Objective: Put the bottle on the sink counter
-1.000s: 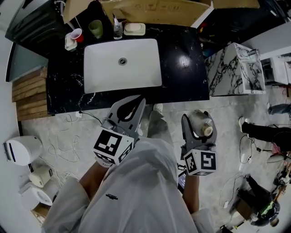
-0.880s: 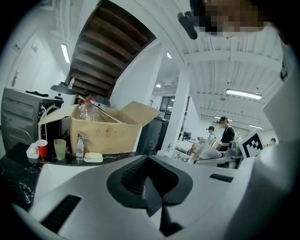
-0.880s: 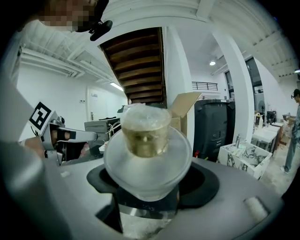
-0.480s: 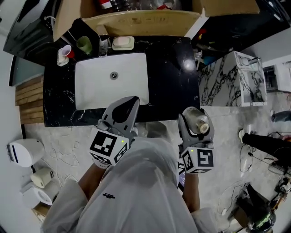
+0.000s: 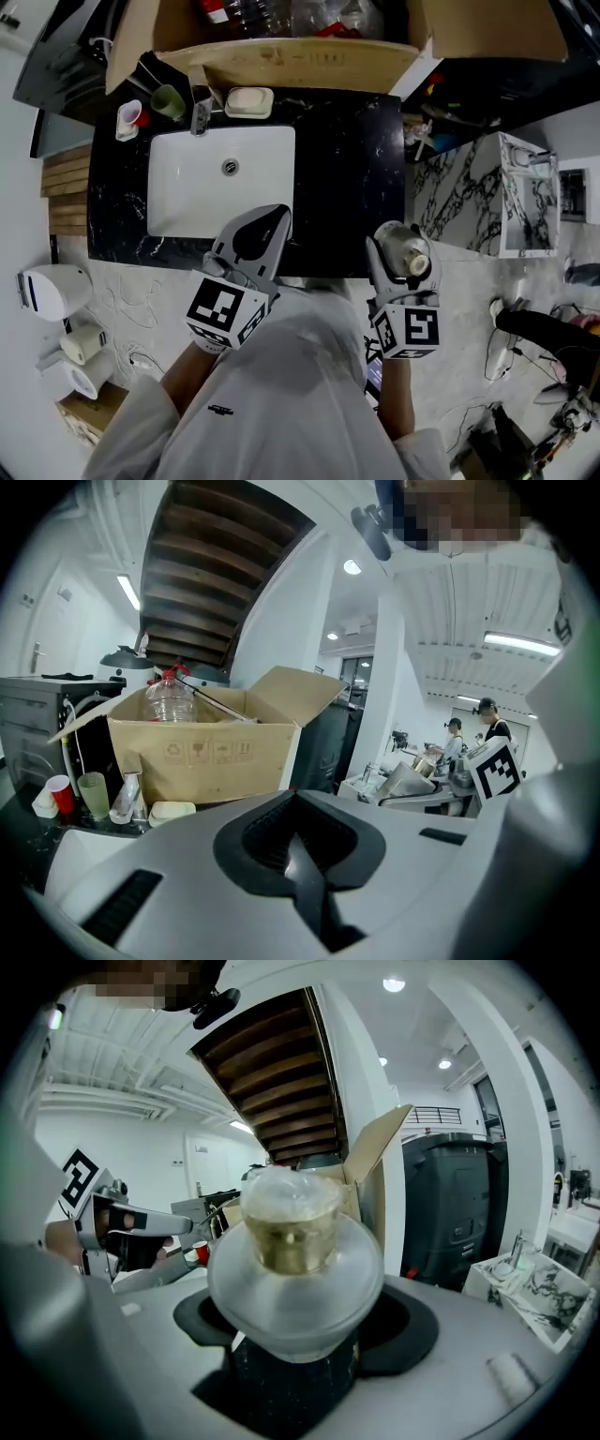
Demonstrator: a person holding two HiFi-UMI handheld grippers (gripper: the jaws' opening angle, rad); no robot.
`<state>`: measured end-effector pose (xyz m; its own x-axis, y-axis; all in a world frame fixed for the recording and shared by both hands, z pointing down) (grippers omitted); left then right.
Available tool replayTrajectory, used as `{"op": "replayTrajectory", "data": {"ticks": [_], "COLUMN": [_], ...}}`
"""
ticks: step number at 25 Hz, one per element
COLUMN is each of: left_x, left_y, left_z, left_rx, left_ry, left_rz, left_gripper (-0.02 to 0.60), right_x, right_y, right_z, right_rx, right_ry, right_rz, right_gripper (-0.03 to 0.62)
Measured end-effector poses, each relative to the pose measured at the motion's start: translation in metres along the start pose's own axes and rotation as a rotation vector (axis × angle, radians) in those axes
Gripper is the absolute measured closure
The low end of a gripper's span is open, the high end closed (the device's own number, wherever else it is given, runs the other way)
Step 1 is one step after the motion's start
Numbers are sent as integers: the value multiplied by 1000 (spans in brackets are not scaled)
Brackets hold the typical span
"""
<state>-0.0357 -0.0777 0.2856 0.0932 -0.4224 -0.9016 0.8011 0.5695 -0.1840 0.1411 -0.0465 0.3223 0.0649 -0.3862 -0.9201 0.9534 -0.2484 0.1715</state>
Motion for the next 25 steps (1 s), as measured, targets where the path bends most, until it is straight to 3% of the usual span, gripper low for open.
{"op": "replayTrajectory", "data": {"ticks": [12, 25], "left_x": [4, 6], "left_y": [1, -18], "left_z": [71, 133], "left_rx": [54, 88], "left_ry": [-41, -68], "left_rz": [-15, -42], "left_gripper": [575, 575], "right_x": [9, 20], "right_y": [54, 86], "right_z": [67, 140], "right_rx": [94, 180], "right_ry": [-52, -107], "right_rz": [-25, -84], "right_gripper": [249, 249]}}
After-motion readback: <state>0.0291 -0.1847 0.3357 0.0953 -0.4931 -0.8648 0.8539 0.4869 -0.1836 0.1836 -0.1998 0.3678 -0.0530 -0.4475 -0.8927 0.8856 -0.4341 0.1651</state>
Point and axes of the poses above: the fingertips, and each gripper's own axes: z forward along the fingers, y to its right, x out of its top, the point moved 1 cm from there along -z, backward along the fingers, and after that the axes turned 1 degree about x, right-handed, at the moved point
